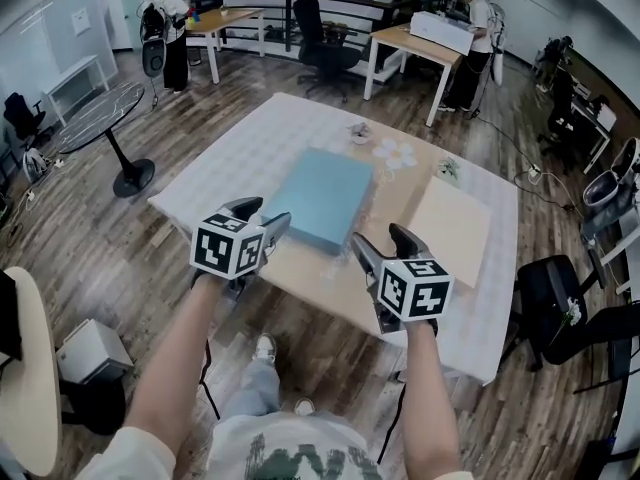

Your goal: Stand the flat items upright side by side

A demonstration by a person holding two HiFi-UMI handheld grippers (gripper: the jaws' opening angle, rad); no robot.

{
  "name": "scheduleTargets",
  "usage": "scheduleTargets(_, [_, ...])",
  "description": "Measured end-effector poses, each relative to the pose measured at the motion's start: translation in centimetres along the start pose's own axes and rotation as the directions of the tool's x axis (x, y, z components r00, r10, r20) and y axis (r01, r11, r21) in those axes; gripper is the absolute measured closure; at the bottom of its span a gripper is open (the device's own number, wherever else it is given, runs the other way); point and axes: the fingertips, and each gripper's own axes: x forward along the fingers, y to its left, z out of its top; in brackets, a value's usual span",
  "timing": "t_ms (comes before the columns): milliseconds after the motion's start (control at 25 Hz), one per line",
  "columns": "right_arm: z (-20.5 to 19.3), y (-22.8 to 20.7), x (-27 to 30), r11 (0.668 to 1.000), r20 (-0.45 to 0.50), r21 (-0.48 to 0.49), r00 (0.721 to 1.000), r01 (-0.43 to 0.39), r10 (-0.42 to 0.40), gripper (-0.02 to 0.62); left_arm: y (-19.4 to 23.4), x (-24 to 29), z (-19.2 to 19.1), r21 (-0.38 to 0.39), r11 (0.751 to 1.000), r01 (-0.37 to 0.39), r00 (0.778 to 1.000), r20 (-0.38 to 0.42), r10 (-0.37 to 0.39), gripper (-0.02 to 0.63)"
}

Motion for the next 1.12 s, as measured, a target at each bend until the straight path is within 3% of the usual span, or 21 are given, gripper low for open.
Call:
scheduleTargets(200, [-0.1,-2.0,3.7,0.999,-0.021,0.01,0.999,0.032,-0.032,0.268,2.8,3.7,0.8,0.001,0.999,0.032,0.999,0.005,-0.032,0.333])
scheduleTargets(600, [-1.2,-5.4,13.8,0.992,-0.111,0.061,0.989,0.106,-0.099,0.268,10.3,12.9,1.2,-0.013,0.992,0.123,0.989,-0.076,-0.123,0.333])
scheduleTargets(880, [-2.6,-8.5,19.5,0.978,-0.185,0.123,0.972,0.171,-0.147,0.268,14.3,19.7,0.1,-0.073,0.973,0.218,0.961,-0.158,-0.227,0.333])
scheduleTargets(1120, [-4.2,-11.6,23.3,0.954,-0.244,0.201,0.954,0.224,-0.172,0.268,15.9,24.6,-1.0,-0.097,0.948,0.304,0.921,-0.224,-0.318,0.331])
